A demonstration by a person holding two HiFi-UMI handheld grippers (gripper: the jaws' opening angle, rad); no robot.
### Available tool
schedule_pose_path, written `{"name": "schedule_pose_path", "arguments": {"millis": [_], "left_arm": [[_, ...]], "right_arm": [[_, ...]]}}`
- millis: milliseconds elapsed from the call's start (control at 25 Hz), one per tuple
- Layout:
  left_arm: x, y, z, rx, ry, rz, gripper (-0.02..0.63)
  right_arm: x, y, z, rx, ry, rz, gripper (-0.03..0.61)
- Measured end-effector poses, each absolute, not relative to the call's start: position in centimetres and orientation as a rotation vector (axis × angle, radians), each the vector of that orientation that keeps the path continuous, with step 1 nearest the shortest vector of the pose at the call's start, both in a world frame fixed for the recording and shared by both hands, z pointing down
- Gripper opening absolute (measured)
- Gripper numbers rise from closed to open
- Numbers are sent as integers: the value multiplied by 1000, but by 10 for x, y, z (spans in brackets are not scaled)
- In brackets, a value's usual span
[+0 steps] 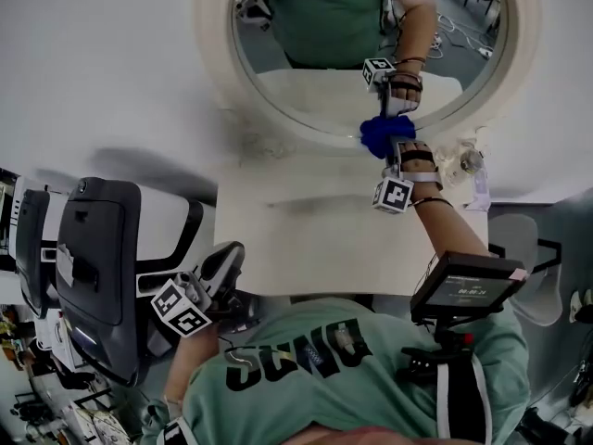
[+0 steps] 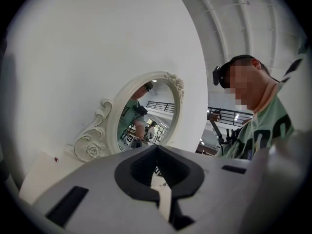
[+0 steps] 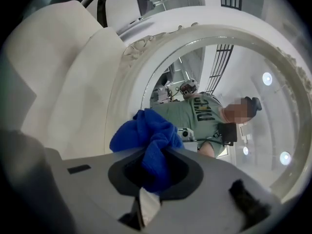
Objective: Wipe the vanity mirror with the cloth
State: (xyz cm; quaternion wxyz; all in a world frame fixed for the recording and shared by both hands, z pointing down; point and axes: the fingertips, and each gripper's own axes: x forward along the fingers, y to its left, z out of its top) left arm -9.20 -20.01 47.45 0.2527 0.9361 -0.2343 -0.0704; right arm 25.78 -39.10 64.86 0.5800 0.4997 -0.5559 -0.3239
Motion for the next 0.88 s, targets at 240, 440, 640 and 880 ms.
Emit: {"name": "schedule_pose_path", "arguments": {"millis": [240,440,640,880], "left_arm": [[-92,-195,453,2609,-607,-240,10],[-106,-195,421,2679,-604,-336,11],[-89,-202,387,2780,-549,-462,11],[-96,-200,374,2811,-540,-528,11]], "right_arm": [[248,-381,642,1108,-1364,-663,48],[231,-376,507,1274,-1426,-836,48],[265,-373,300,1544,-1272,-1115,48],[296,-366,170,1725,-1037,-1232,48]]}}
